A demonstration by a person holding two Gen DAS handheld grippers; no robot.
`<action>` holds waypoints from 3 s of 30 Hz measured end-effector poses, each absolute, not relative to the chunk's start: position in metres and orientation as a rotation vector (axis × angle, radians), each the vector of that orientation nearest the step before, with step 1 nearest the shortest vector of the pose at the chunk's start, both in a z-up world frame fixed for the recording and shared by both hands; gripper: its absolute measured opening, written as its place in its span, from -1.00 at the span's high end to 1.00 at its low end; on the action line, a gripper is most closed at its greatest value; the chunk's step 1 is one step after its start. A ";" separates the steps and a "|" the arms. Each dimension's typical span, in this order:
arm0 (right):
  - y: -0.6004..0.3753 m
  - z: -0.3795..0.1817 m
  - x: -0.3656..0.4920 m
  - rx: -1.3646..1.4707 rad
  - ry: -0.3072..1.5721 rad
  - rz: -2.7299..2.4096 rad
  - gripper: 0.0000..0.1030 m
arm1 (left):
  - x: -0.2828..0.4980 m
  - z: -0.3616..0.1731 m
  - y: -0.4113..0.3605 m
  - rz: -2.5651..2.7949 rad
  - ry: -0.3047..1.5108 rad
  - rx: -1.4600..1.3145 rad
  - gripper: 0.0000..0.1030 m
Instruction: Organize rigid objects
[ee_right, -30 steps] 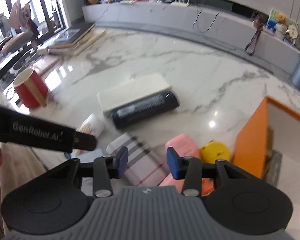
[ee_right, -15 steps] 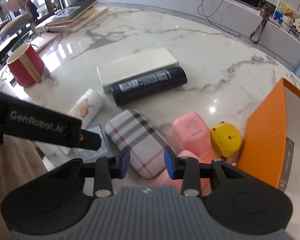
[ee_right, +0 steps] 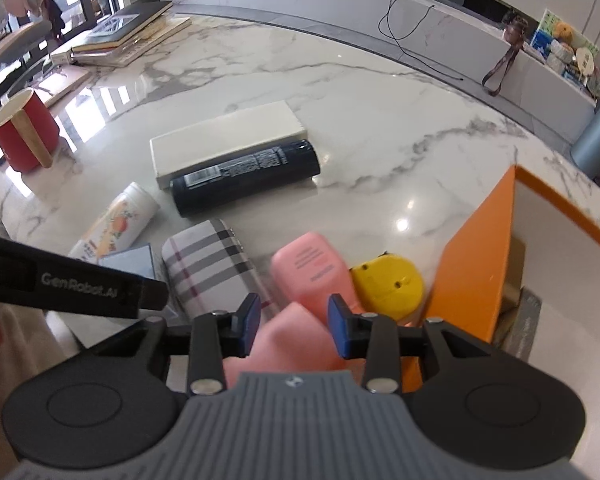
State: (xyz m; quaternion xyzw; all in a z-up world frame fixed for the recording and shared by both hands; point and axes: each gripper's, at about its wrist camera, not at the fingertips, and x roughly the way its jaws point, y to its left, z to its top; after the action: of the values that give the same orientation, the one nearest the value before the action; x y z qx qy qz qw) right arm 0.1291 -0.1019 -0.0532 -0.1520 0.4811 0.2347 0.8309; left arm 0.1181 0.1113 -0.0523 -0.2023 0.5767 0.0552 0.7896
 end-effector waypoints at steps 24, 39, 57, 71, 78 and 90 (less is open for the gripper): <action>-0.073 -0.088 0.179 -0.507 1.148 0.549 0.02 | 0.142 -0.059 0.095 0.029 1.207 -0.151 -0.32; -0.074 -0.084 0.168 -0.491 1.074 0.505 0.08 | 0.135 -0.060 0.104 0.025 1.179 -0.203 -0.27; -0.093 -0.027 0.156 -0.260 0.913 0.504 0.09 | 0.124 -0.025 0.113 0.012 1.028 -0.258 -0.20; -0.121 0.029 0.140 -0.156 0.786 0.476 0.09 | 0.119 0.030 0.099 -0.063 0.892 -0.319 -0.19; -0.159 0.055 0.135 -0.126 0.729 0.411 0.09 | 0.124 0.057 0.067 -0.139 0.844 -0.289 -0.17; -0.239 0.064 0.131 -0.066 0.734 0.279 0.09 | 0.144 0.069 -0.006 -0.306 0.856 -0.256 -0.15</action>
State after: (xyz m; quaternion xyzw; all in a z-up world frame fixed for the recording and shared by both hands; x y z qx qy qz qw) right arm 0.1312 -0.2394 0.0637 -0.0322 0.3575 0.1361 0.9234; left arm 0.1438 -0.0061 0.0693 -0.1232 0.4121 -0.1476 0.8906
